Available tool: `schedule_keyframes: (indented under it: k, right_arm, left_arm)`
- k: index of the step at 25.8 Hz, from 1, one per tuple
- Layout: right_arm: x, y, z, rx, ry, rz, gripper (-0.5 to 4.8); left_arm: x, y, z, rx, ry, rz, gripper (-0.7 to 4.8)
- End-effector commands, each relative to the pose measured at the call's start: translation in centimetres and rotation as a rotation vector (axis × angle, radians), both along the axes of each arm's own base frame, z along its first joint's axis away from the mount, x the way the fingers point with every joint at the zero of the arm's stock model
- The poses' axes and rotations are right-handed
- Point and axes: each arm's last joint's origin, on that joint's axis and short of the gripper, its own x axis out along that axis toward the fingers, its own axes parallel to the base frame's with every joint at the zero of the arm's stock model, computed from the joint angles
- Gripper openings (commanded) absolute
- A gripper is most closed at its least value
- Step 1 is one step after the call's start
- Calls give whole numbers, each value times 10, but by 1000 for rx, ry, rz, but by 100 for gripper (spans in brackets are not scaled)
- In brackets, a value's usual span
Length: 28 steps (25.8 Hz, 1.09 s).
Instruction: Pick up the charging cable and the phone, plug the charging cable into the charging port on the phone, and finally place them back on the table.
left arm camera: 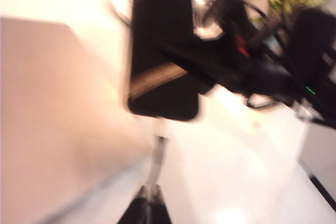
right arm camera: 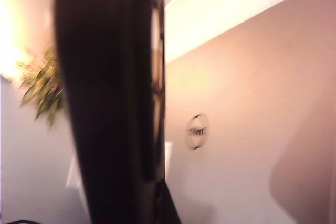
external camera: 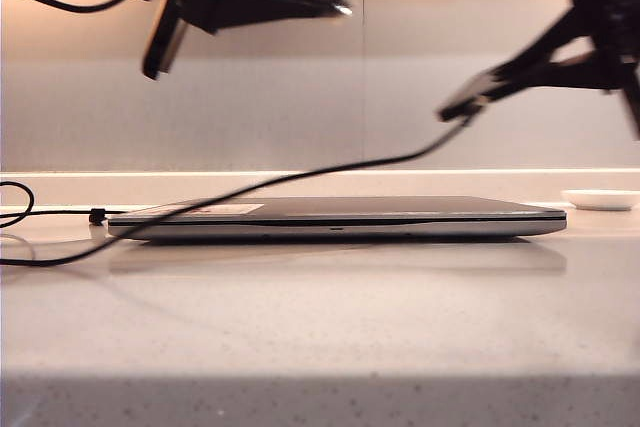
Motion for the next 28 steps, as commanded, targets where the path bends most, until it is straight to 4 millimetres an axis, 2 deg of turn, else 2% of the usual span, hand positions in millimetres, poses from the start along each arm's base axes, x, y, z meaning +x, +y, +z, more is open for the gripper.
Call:
schedule_keyframes:
  k: [1, 5, 10, 13, 18, 23, 28]
  right_arm:
    - [-7, -20, 4, -62, -5, -54, -6]
    - [-14, -39, 1, -183, 78, -98, -6]
    - [-12, -54, 11, -363, 136, -123, -6]
    - [2, -58, 13, -362, 162, -114, -6]
    - [23, -61, 7, -348, 230, -92, -6]
    - [48, -64, -13, -279, 361, -33, -6]
    - [54, -66, -30, -272, 434, -24, -6]
  left_arm:
    - [10, 9, 11, 58, -15, 49, -6]
    - [21, 21, 24, 139, -35, 101, -6]
    - [28, 41, 42, 153, -72, 174, -6]
    - [26, 49, 47, 152, -88, 198, -6]
    - [24, 51, 47, 166, -85, 195, -6]
    - [24, 51, 46, 168, -81, 195, -6]
    - [24, 51, 46, 168, -81, 195, -6]
